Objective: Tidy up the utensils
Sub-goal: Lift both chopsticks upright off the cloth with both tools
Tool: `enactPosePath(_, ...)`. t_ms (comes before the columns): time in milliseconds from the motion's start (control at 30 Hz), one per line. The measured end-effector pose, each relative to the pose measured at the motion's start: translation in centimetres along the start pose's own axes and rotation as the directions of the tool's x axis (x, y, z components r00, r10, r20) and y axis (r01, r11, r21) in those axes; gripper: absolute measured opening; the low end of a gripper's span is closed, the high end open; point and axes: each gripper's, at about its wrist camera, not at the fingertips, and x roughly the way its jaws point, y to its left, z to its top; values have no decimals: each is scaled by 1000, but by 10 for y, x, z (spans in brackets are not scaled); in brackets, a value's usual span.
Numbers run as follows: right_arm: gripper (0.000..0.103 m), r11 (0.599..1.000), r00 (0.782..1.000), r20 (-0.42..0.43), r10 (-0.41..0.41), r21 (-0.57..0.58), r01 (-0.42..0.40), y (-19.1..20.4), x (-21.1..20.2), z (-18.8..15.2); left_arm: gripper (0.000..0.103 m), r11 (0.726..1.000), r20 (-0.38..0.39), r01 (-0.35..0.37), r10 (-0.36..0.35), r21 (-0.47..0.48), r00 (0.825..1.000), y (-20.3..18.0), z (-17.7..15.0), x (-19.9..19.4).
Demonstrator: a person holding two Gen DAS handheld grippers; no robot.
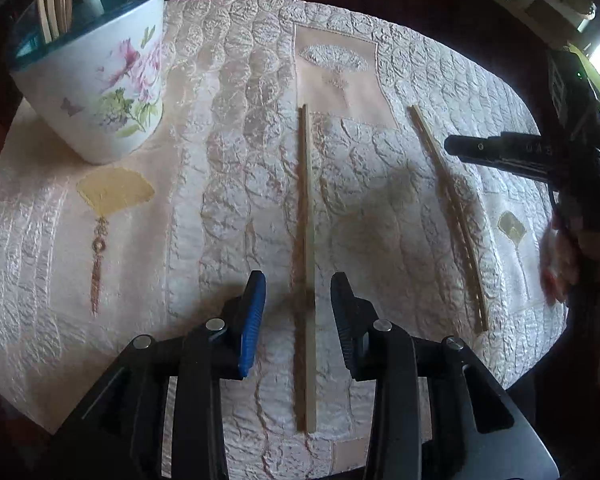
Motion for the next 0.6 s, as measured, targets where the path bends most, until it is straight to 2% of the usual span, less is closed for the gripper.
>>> enactPosePath(133, 37, 999, 1000, -5, -29, -33, 29, 7, 5, 6, 33, 1000, 22, -21, 21, 7, 1000, -3, 20, 5)
enactPosePath(300, 37, 998, 999, -14, -32, -47, 31, 11, 12, 16, 33, 999, 43, -40, 39, 15, 998, -7, 42, 15)
enactPosePath(600, 37, 999, 998, -62, -15, -41, 12, 7, 34, 36, 33, 996, 26, -51, 49, 71, 998, -16, 78, 40)
